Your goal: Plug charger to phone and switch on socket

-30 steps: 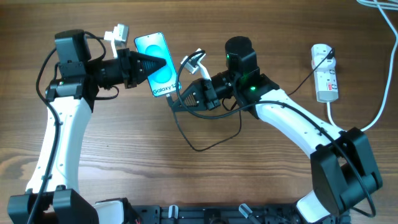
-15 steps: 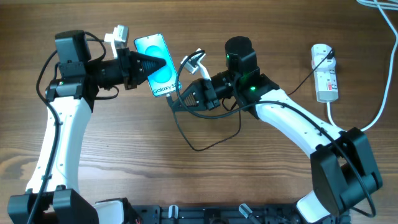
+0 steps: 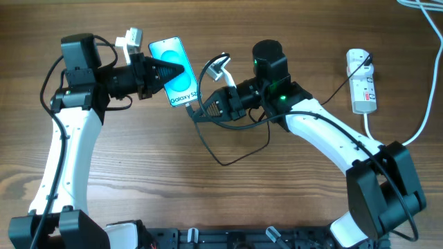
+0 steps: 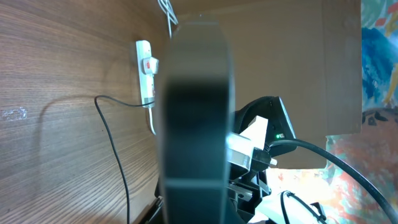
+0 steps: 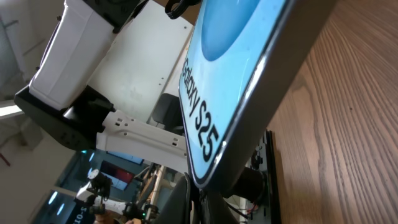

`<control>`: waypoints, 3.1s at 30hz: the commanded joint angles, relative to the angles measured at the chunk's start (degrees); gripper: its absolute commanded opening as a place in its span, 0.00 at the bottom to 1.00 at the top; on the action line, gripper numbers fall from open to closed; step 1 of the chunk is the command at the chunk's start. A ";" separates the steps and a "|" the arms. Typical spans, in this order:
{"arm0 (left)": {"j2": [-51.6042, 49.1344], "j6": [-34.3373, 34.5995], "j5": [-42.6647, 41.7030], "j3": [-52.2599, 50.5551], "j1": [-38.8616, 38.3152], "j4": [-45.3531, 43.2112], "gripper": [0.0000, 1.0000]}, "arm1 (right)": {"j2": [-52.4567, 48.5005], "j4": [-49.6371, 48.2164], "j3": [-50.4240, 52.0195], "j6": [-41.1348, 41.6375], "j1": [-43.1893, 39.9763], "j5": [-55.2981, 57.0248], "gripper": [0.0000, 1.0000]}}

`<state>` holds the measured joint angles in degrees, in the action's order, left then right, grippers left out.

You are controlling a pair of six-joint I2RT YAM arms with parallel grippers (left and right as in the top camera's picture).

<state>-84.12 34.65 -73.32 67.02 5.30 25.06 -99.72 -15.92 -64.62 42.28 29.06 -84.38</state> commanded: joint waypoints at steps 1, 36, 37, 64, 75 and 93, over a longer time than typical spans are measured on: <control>-0.02 0.09 -2.67 0.31 -0.31 0.00 0.04 | 1.27 -0.35 0.24 0.76 -0.81 3.43 0.04; -0.02 -8.74 -1.62 0.31 -0.33 0.11 0.04 | 1.27 -4.79 0.24 5.22 -1.55 9.42 0.04; -0.02 -8.72 -1.62 0.31 -0.37 0.33 0.04 | 1.27 -5.14 0.24 5.29 -1.55 9.42 0.04; -0.02 -5.92 -0.13 0.31 -2.67 0.68 0.04 | 1.27 -8.26 0.24 3.06 -1.73 7.61 0.70; -0.02 -5.90 2.54 0.31 -2.69 0.26 0.04 | 1.27 6.34 0.26 -11.50 -1.53 1.97 0.30; -0.02 -5.53 2.93 0.31 -2.69 0.26 0.04 | 1.27 6.10 0.26 -8.74 0.02 4.83 0.04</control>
<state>-84.25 28.60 -68.12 67.35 2.63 25.65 -99.31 -9.67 -63.70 33.06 28.99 -81.28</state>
